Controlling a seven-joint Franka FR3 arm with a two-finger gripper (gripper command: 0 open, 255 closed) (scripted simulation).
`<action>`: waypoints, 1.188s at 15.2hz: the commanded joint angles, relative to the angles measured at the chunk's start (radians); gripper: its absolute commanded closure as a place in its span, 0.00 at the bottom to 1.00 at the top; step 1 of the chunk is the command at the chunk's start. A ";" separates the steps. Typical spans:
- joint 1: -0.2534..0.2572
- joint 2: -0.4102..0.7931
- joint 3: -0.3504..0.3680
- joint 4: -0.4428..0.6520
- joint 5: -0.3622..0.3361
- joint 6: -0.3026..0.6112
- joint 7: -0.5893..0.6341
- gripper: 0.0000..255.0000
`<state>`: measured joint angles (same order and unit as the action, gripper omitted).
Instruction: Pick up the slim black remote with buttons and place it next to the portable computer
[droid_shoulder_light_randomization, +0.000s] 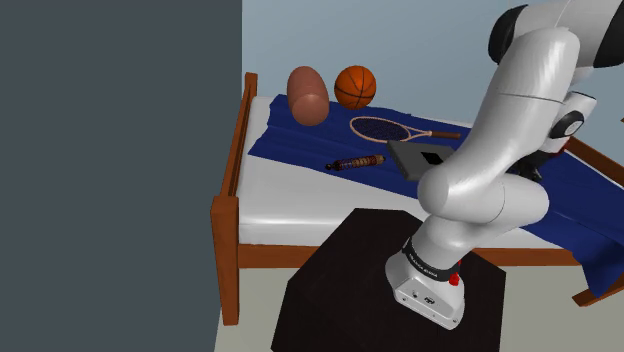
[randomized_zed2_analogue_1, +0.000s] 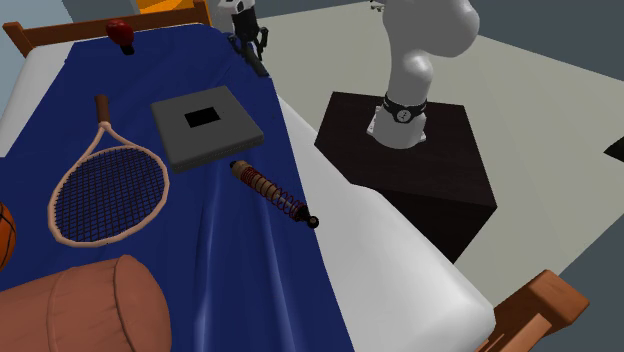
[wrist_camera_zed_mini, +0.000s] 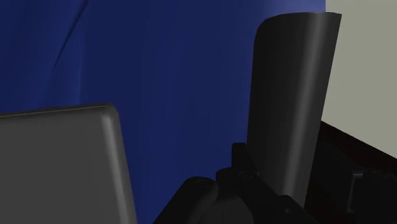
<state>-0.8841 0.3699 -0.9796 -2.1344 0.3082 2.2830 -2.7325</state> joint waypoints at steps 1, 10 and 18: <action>-0.037 0.033 0.025 0.019 0.031 0.004 -0.030 1.00; -0.109 0.127 0.114 0.008 0.131 0.087 -0.089 1.00; -0.171 0.208 0.194 0.014 0.211 0.153 -0.136 1.00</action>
<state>-1.0493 0.5687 -0.7946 -2.1219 0.5106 2.4292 -2.8640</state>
